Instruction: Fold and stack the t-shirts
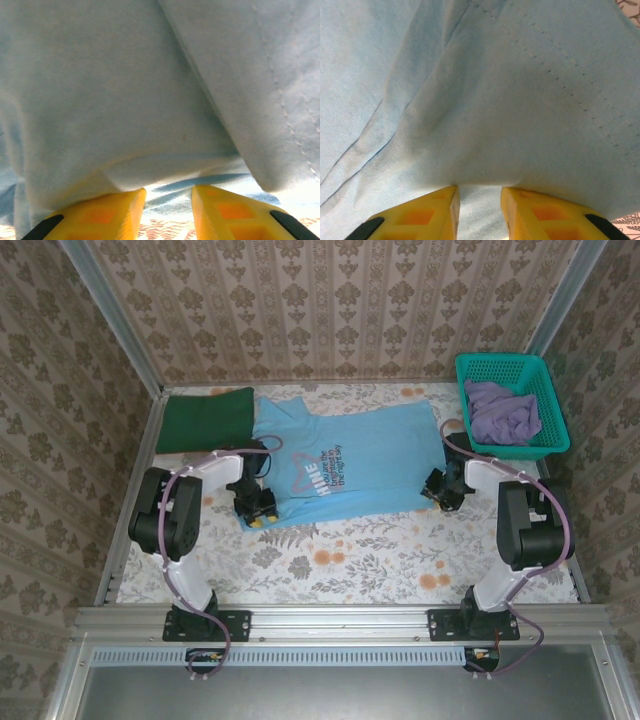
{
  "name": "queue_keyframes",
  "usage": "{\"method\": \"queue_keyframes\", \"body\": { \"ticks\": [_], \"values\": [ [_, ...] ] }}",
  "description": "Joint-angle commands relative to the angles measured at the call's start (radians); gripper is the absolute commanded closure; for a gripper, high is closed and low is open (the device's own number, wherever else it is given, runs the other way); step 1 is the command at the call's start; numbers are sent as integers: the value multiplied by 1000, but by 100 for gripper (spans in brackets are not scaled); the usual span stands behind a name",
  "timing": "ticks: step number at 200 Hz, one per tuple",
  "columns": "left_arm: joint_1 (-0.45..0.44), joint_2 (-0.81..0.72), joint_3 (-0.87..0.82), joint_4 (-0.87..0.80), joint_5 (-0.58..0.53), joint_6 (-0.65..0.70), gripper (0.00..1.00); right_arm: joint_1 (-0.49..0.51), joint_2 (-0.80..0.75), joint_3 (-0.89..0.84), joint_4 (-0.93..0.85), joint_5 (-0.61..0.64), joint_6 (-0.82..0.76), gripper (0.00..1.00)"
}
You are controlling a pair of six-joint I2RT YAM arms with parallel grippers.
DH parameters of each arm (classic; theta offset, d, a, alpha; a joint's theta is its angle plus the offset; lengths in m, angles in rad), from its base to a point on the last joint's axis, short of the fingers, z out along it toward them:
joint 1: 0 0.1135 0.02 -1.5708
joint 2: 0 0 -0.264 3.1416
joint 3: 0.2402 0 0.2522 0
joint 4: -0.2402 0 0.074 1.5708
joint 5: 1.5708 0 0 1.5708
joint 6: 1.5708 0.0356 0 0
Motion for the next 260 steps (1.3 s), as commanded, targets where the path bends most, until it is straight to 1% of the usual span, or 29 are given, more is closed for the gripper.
{"method": "queue_keyframes", "body": {
  "ticks": [1,9,33,91,148,160,167,181,209,238,260],
  "values": [
    [49,28,-17,-60,-194,42,66,-27,55,-11,-118,79,4,64],
    [63,32,-14,-68,-196,49,66,-28,54,-11,-131,78,2,63],
    [75,30,-19,-83,-196,72,65,-30,31,-35,-156,54,-4,62],
    [83,-58,-117,-97,-149,62,64,-30,-94,-173,-184,22,-1,62],
    [94,-174,-252,-92,-87,3,63,-27,-274,-312,-240,-15,15,62],
    [98,-200,-274,-94,-86,-9,63,-24,-298,-330,-256,-23,22,61],
    [102,-215,-287,-93,-88,-17,63,-21,-343,-339,-263,-24,28,61],
    [123,-244,-303,-95,-92,-25,62,-17,-385,-359,-267,-27,40,59],
    [181,-260,-271,-109,-89,0,59,-14,-427,-371,-268,-15,50,56],
    [221,-263,-208,-142,-116,34,55,-13,-425,-341,-281,-2,44,55],
    [257,-277,-170,-160,-117,53,55,5,-478,-310,-296,-10,44,50]
  ]
}}
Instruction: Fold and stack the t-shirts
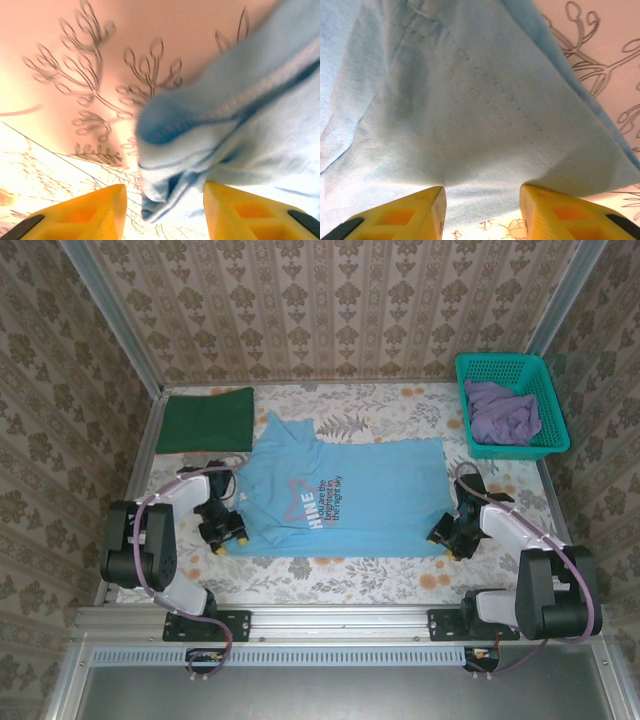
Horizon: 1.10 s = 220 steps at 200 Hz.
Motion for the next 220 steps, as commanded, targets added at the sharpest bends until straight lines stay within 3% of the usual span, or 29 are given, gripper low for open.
{"method": "queue_keyframes", "body": {
  "ticks": [1,39,69,112,138,174,220],
  "values": [
    [33,-31,54,-57,-41,34,55,15,-63,40,-64,40,13,50],
    [33,-101,136,-103,-9,52,57,86,-261,94,-53,98,20,45],
    [-27,-151,143,-83,67,59,65,265,-252,164,68,102,69,46],
    [-63,-139,16,24,199,27,71,695,92,394,245,102,-9,56],
    [-25,-127,-58,101,201,7,77,873,314,589,256,68,-136,58],
    [32,-82,-104,237,289,-22,79,994,608,858,142,11,-244,63],
    [47,-14,-102,233,229,21,80,1034,792,1039,38,86,-274,62]
  ]
}}
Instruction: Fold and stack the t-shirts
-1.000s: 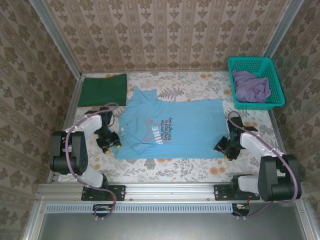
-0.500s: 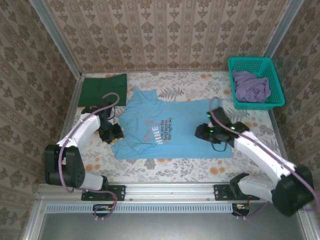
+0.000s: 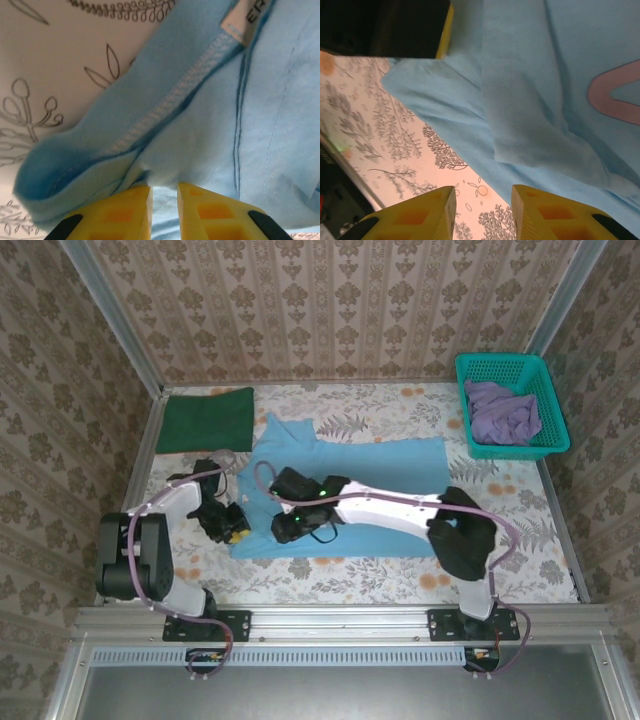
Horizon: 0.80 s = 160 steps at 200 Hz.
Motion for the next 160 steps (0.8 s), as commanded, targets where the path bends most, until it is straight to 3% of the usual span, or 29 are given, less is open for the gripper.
{"method": "queue_keyframes", "body": {
  "ticks": [1,72,160],
  "values": [
    [15,21,-5,6,-17,21,80,2,52,75,-114,43,-47,61],
    [44,32,-28,23,-11,35,80,14,183,236,-216,77,-87,61],
    [56,48,-16,21,0,41,79,17,266,273,-239,47,-82,59]
  ]
}}
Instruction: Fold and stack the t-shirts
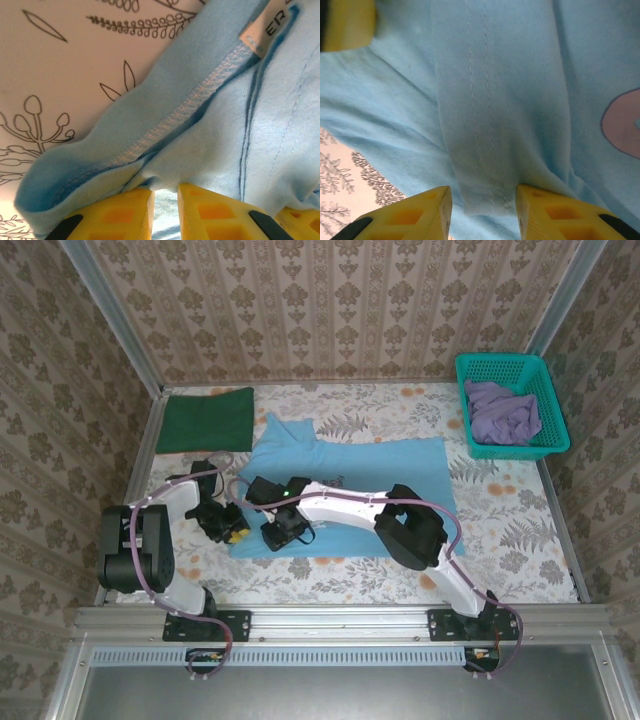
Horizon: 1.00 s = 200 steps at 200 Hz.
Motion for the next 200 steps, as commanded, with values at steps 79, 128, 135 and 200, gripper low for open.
{"method": "queue_keyframes", "body": {
  "ticks": [79,128,135,200],
  "values": [
    [19,37,-6,1,-32,29,79,-4,25,0,-23,-29,-4,73],
    [20,39,-3,-14,-54,34,79,-28,-27,-37,11,-75,-13,80],
    [20,38,0,-15,-57,35,79,-31,-32,-41,13,-80,-14,81],
    [17,46,9,-40,-103,42,80,-82,-110,-119,83,-175,-34,82]
  ]
}}
